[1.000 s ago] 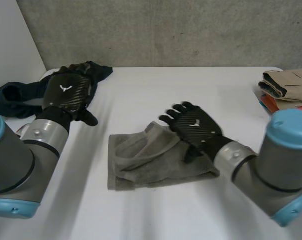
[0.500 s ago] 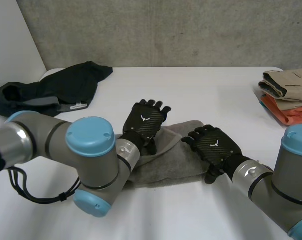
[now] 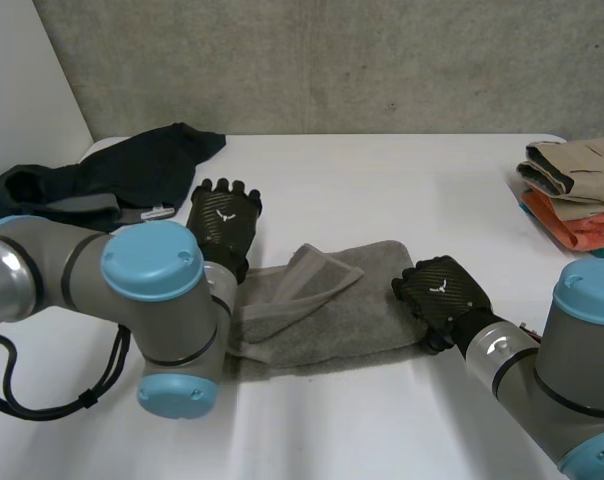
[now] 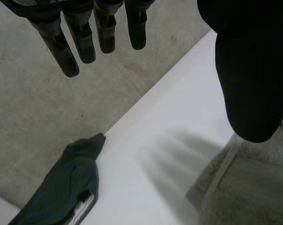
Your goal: Fold the laundry.
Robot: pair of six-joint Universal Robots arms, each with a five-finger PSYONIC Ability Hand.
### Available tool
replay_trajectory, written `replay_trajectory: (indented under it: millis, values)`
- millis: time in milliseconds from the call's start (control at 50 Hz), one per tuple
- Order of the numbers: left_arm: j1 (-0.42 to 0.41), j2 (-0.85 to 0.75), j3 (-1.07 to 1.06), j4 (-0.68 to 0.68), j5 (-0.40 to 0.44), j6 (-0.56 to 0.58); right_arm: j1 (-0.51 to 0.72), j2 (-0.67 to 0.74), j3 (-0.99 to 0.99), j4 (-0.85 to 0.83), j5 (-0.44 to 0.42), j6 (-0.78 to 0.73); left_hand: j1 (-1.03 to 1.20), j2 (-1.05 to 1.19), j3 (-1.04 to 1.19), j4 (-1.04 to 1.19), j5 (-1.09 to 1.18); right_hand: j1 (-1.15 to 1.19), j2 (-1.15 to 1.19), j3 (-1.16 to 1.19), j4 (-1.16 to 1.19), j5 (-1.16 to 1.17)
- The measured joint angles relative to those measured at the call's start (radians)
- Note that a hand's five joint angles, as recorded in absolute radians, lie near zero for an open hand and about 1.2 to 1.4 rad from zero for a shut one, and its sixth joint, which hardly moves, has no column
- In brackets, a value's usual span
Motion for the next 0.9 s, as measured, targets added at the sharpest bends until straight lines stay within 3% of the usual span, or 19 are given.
replay_trajectory:
  millis: [240, 320, 480, 580, 780, 900]
  values:
    - [-0.13, 0.047, -0.001, -0.02, 0.221, -0.095, -0.001, -0.001, 0.005, 0.0, 0.001, 0.0, 0.0, 0.0, 0.0, 0.0, 0.0, 0.0, 0.0, 0.0, 0.0, 0.0]
    - [-0.141, -0.006, 0.028, -0.034, 0.246, -0.112, -0.001, -0.001, 0.007, 0.0, 0.003, 0.0, 0.0, 0.006, 0.003, 0.003, 0.002, 0.0, 0.0, 0.001, 0.0, 0.003]
    - [-0.106, -0.108, 0.093, -0.038, 0.161, -0.103, -0.001, 0.0, 0.008, 0.0, 0.005, 0.0, 0.084, 0.082, 0.082, 0.081, 0.108, 0.171, 0.175, 0.168, 0.167, 0.158]
    - [-0.055, -0.117, 0.098, -0.026, 0.072, -0.067, -0.004, 0.0, 0.008, -0.004, 0.007, 0.0, 0.107, 0.111, 0.114, 0.113, 0.14, 0.425, 0.547, 0.534, 0.538, 0.514]
    - [-0.001, -0.029, -0.005, -0.021, -0.021, 0.032, -0.014, -0.013, 0.006, -0.008, 0.042, -0.034, 0.112, 0.122, 0.125, 0.121, 0.15, 0.425, 0.56, 0.562, 0.57, 0.541]
    - [-0.003, 0.106, -0.15, -0.023, -0.028, 0.04, -0.023, -0.054, 0.015, 0.07, 0.096, -0.18, 0.112, 0.122, 0.125, 0.12, 0.149, 0.425, 0.56, 0.562, 0.571, 0.548]
